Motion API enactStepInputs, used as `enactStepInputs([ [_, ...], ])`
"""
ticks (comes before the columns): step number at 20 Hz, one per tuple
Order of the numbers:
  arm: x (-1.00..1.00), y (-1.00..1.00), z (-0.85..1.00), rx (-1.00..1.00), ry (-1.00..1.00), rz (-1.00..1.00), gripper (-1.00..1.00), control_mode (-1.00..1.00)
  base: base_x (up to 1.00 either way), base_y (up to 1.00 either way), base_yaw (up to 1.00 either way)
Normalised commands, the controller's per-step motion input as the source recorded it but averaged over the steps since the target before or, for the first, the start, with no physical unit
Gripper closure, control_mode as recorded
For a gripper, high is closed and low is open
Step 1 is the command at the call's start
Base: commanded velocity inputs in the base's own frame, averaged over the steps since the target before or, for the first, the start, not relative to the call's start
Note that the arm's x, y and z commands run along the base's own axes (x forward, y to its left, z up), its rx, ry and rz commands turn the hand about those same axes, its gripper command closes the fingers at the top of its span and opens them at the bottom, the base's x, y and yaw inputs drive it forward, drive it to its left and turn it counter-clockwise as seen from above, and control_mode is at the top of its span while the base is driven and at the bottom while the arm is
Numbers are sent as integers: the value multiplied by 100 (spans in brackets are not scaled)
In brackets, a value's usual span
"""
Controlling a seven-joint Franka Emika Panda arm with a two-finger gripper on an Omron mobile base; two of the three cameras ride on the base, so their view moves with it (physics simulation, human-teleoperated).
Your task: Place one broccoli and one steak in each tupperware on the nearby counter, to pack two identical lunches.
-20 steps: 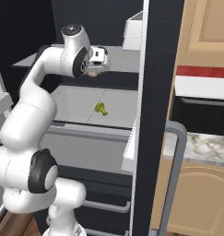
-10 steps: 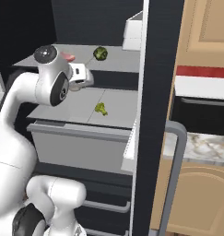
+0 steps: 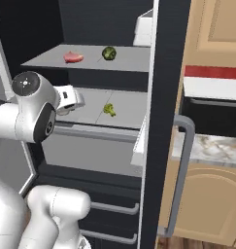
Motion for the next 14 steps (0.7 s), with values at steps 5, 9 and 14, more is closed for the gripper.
enactStepInputs([
  [5, 0, 0, 0, 0, 0, 0, 100, 100, -100, 0, 0],
  [9, 0, 0, 0, 0, 0, 0, 100, 100, -100, -18, 0],
  [14, 0, 0, 0, 0, 0, 0, 100, 100, -100, -56, -3],
])
